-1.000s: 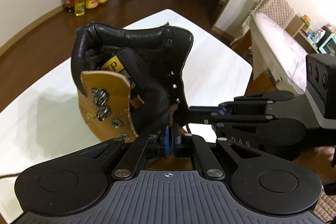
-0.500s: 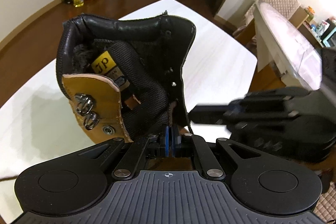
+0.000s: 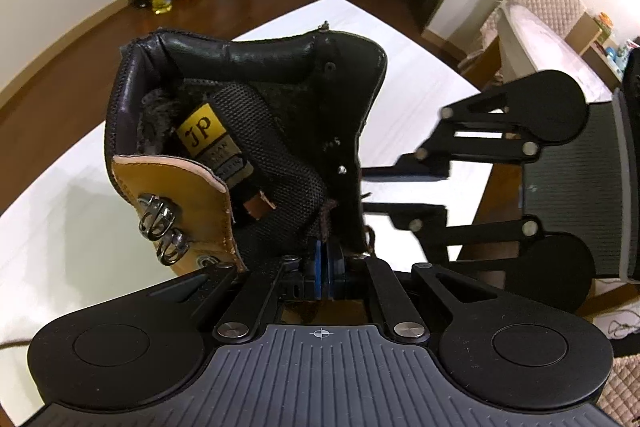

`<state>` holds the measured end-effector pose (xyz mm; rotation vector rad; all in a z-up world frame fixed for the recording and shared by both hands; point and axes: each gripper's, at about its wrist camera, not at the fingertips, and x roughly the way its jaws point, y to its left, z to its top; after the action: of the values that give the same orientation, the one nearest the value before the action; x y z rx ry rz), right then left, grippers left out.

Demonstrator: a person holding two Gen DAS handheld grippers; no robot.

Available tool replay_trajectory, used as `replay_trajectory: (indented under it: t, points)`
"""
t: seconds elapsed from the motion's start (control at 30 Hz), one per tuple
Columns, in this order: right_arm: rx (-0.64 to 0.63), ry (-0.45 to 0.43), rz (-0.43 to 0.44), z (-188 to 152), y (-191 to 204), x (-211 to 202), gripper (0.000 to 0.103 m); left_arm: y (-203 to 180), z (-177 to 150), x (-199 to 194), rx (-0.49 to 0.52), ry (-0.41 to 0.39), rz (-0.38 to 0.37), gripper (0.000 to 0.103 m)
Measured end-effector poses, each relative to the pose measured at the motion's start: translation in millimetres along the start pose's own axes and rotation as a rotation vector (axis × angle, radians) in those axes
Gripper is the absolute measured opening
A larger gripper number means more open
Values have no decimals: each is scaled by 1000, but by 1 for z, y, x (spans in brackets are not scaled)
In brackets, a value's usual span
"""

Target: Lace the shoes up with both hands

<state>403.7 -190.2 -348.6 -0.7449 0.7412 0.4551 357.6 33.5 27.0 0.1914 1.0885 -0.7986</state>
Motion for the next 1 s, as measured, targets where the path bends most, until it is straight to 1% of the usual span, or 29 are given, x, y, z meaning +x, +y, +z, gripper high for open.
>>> replay_trajectory:
  t: [0.07, 0.13, 0.17, 0.23, 0.3, 0.37, 0.4, 0.5, 0.53, 0.57, 0.6, 0.63, 0.7, 0.77, 0.83, 0.9, 1.0]
  points:
    - [-62, 5, 15, 1, 3, 1, 5, 0, 1, 0, -9, -1, -4, 5]
    - [-56, 10, 40, -1, 1, -2, 4, -1, -3, -7, -10, 4, -30, 6]
    - [-24, 27, 39, -5, -3, -3, 3, -1, -7, -13, -5, 6, -43, 6]
    - [32, 83, 2, -16, -13, -4, 3, 1, -14, -26, 6, 6, -56, 10]
    - [65, 134, -33, -28, -22, -2, 2, 7, -26, -42, 25, 3, -32, 10]
    - [101, 250, -114, -53, -38, 2, 2, 15, -36, -52, 38, 5, 16, 10]
    - [110, 291, -148, -62, -43, 4, 2, 21, -40, -54, 36, 14, 44, 10]
    - [131, 505, -291, -98, -65, 17, 3, 36, -46, -51, 46, 49, 112, 11]
    - [134, 551, -300, -106, -70, 19, 7, 38, -46, -50, 58, 52, 125, 11]
    - [146, 531, -283, -106, -71, 12, 11, 39, -47, -49, 70, 53, 132, 11]
    - [151, 472, -254, -99, -68, 3, 17, 39, -46, -48, 94, 55, 138, 11]
    - [150, 431, -225, -91, -64, -2, 18, 38, -46, -45, 142, 53, 146, 13]
    - [131, 330, -145, -74, -52, -13, 18, 34, -44, -43, 201, 50, 153, 13]
    - [69, 197, -47, -50, -33, -24, 18, 28, -41, -39, 303, 59, 154, 14]
    - [-9, 104, 8, -29, -14, -24, 18, 23, -45, -37, 376, 68, 161, 14]
    - [-80, 61, 39, -16, -2, -19, 18, 15, -49, -33, 482, 84, 174, 14]
    - [-143, 36, 55, -11, 8, -15, 18, 10, -51, -27, 537, 94, 179, 14]
